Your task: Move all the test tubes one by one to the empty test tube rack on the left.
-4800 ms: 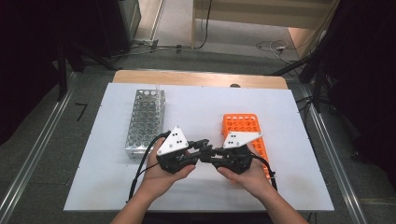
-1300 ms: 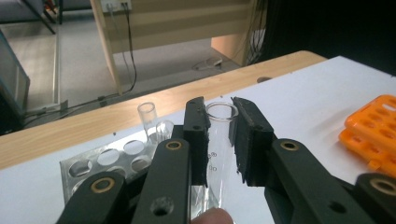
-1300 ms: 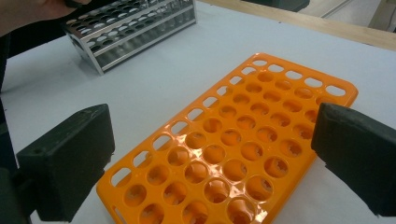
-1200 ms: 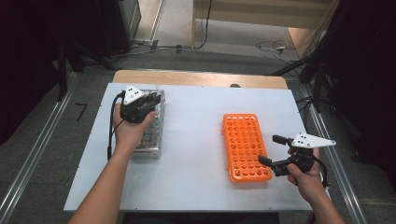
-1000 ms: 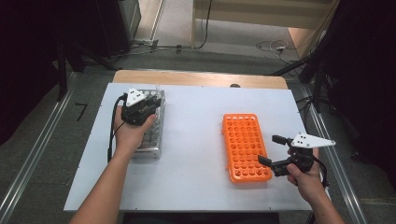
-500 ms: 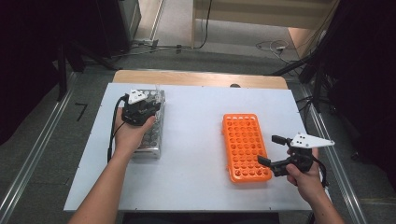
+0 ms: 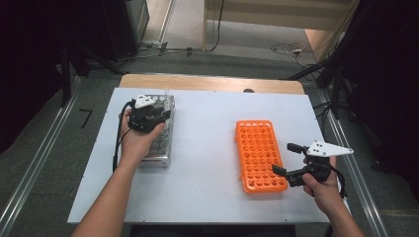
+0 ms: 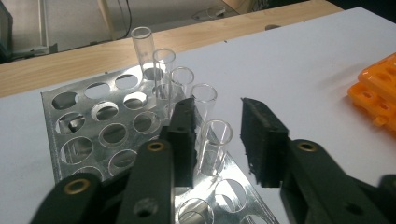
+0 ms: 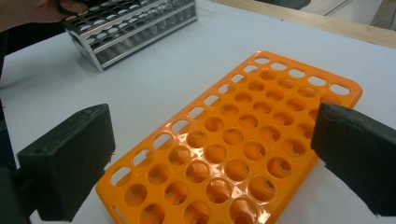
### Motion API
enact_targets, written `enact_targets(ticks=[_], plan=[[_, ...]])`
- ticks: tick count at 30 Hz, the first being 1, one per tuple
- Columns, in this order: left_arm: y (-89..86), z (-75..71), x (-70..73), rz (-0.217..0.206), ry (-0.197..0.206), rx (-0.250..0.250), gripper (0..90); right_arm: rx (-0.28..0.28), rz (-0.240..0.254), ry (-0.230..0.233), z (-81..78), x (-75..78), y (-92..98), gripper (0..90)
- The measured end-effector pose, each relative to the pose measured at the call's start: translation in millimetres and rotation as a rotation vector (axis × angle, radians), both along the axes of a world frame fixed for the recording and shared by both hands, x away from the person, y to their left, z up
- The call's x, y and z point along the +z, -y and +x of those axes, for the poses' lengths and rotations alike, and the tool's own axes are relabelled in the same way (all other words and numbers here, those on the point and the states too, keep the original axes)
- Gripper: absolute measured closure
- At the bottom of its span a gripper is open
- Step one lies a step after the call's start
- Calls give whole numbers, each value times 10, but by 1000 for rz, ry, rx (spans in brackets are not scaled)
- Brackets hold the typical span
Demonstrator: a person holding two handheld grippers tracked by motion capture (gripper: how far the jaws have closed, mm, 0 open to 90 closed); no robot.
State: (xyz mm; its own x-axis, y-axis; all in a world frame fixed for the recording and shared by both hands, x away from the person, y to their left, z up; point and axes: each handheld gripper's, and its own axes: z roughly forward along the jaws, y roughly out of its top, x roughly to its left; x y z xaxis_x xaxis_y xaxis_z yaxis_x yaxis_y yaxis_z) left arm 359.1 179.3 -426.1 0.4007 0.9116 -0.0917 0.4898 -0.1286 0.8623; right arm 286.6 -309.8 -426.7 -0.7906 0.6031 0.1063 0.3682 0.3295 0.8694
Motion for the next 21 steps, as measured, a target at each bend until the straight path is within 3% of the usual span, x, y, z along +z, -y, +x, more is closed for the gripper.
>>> enact_targets(ticks=[7,13,19,21], plan=[[10,-64,53,-32,6,-8,284,-4,2,4,1,3,8,0],[33,-159,120,-72,38,-52,167,-5,4,4,1,5,11,0],[66,-234,156,-99,35,-105,14,-6,4,4,-1,6,11,0],[66,-267,168,-107,40,-122,0,-6,4,4,-1,7,11,0]])
